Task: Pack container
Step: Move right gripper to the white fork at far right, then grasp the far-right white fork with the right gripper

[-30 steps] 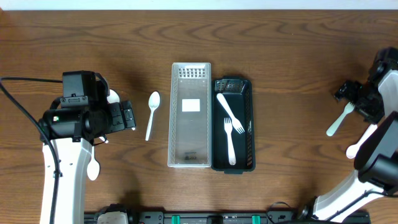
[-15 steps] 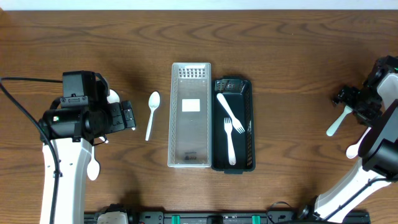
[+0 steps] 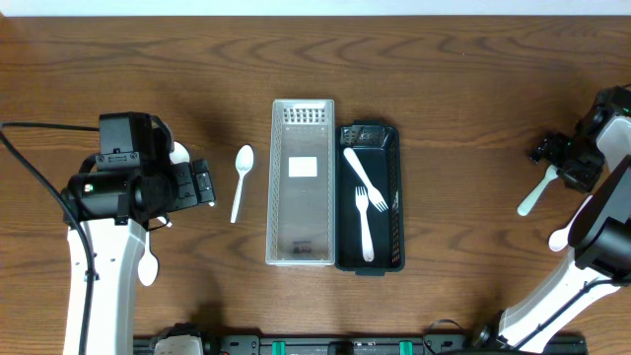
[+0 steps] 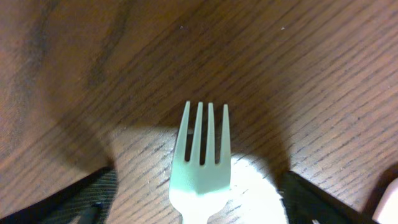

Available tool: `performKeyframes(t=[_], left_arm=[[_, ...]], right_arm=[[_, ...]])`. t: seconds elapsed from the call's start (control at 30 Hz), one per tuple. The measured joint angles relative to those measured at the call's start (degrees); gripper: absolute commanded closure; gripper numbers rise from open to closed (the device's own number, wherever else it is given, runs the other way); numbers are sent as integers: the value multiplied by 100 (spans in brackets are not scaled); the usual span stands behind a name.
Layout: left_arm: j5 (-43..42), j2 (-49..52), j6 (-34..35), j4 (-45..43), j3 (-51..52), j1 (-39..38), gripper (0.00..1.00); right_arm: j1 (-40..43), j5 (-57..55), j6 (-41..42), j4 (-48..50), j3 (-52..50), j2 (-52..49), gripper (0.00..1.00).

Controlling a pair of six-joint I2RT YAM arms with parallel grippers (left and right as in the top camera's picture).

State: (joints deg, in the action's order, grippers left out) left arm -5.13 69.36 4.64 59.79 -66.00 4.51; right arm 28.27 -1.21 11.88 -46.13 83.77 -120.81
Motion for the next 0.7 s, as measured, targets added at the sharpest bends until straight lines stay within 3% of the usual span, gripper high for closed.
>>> performKeyframes(t=[0.13,0.2,0.47,0.57,0.7], left_arm=[[0,0,0,0,0,0,2],[0,0,0,0,0,0,2],[0,0,2,0,0,0,2],[0,0,0,0,0,0,2],[0,0,0,0,0,0,2]], right_arm=[[0,0,-46,17,0,-2,51],[0,0,-44,17,0,-2,58],[0,-7,-37,15,0,-2,73],[0,-11,-57,13,2,-2,88],[0,37,-42,7,15,-2,99]])
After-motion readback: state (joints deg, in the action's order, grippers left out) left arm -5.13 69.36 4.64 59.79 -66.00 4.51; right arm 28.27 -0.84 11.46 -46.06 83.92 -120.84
